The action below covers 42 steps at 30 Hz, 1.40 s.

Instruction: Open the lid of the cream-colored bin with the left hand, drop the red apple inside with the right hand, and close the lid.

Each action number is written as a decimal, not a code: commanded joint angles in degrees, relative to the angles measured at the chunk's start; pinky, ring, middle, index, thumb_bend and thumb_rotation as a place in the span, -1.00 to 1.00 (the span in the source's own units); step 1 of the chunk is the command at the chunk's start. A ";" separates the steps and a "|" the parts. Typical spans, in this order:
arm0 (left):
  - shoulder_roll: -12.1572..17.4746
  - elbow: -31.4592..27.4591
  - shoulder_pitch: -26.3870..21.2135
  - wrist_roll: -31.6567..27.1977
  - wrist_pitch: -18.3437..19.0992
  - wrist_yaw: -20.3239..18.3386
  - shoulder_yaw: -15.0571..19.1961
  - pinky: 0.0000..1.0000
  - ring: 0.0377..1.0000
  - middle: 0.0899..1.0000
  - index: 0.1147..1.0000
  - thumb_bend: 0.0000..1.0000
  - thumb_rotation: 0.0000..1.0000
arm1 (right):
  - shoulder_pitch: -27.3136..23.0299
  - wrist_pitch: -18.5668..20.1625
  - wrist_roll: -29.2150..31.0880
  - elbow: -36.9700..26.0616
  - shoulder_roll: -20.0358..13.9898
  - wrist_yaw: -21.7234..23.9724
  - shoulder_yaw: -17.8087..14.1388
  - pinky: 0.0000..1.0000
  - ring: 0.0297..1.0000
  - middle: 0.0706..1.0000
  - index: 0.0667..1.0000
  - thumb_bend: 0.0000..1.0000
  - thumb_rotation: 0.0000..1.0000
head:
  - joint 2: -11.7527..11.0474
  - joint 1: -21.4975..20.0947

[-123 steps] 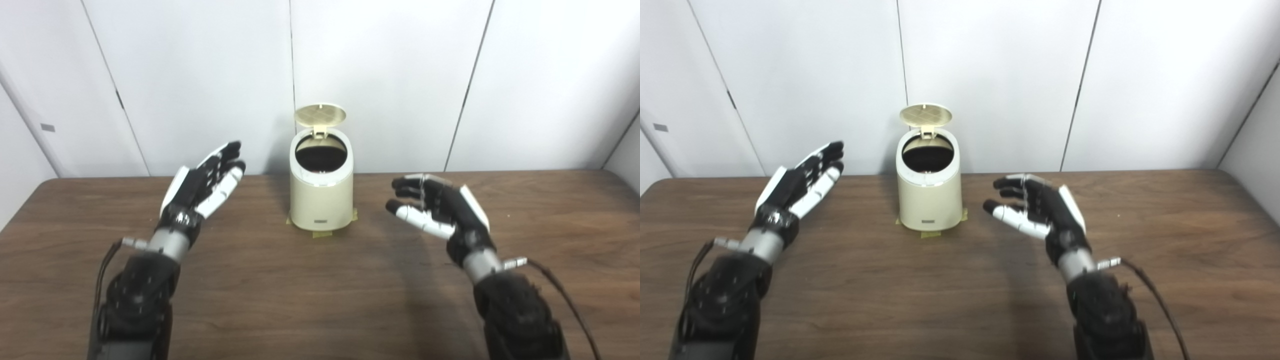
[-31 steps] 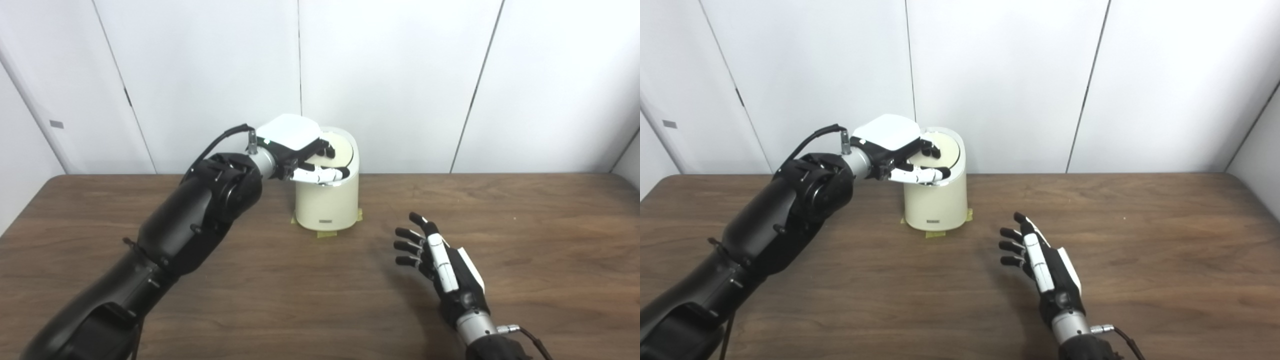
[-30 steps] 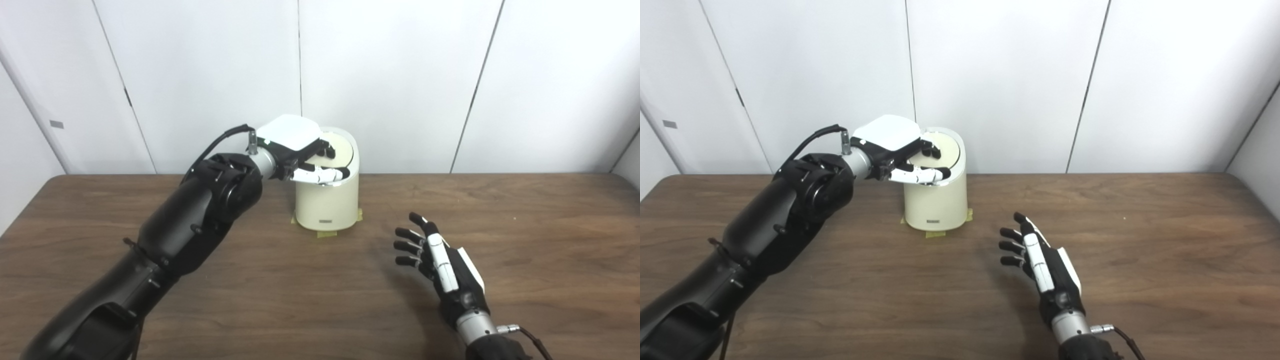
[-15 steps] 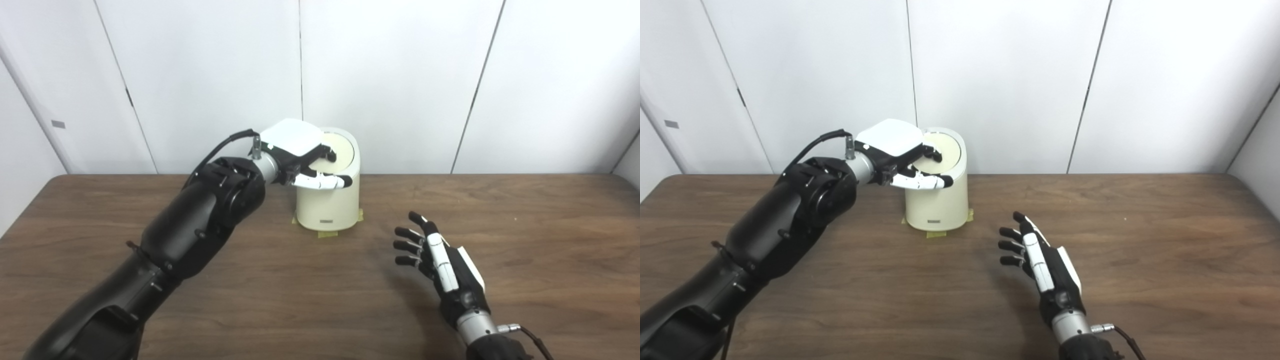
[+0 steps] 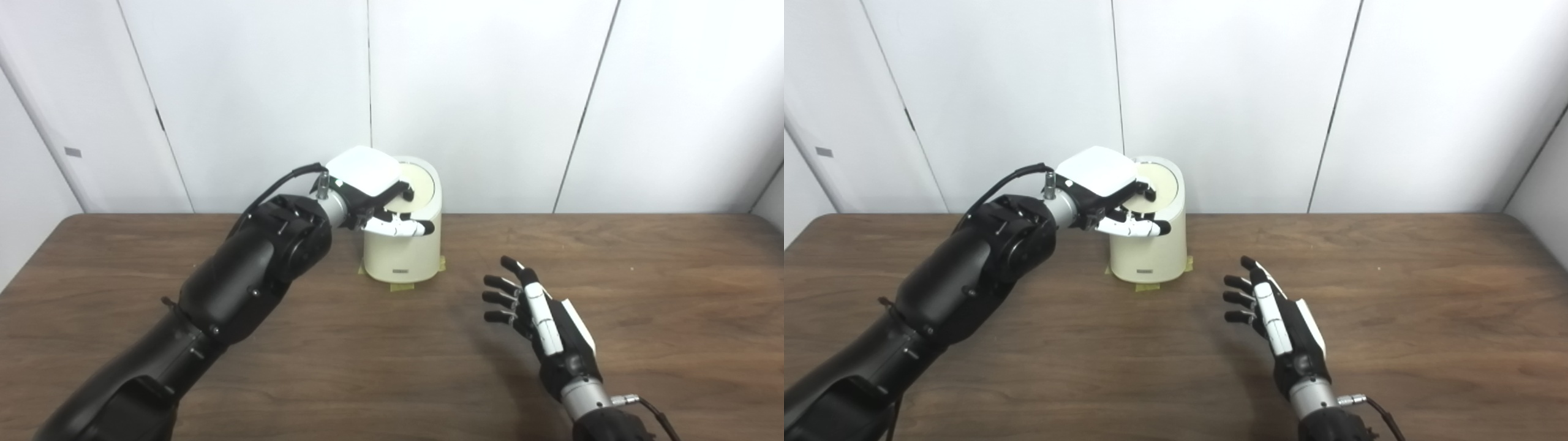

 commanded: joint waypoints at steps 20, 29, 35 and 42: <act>-10.48 -14.16 10.23 -30.57 10.07 19.73 34.78 0.11 0.34 0.41 0.50 -0.38 0.74 | -2.70 -1.04 0.21 -1.41 -0.30 0.03 0.04 0.36 0.59 0.64 0.83 0.04 1.00 | -0.48 -0.13; -15.94 -19.80 23.61 -52.90 18.21 19.22 46.51 0.81 0.83 0.79 0.81 -0.21 0.72 | -2.45 -1.70 1.57 -1.38 -0.61 0.29 -0.51 0.43 0.67 0.71 0.81 0.09 1.00 | -0.39 0.33; -14.82 -21.58 30.54 -59.39 18.11 21.10 46.94 0.91 0.91 0.89 0.90 -0.08 0.93 | -2.49 -2.14 2.54 -1.38 -1.60 0.78 -0.79 0.56 0.74 0.78 0.81 0.10 1.00 | -0.24 0.39; -16.51 -23.23 37.03 -64.84 17.44 24.58 46.77 1.00 0.99 0.99 1.00 -0.16 1.00 | -2.66 -5.22 3.74 0.66 -3.20 2.31 -0.85 0.83 0.93 0.93 0.93 0.16 1.00 | -0.56 0.50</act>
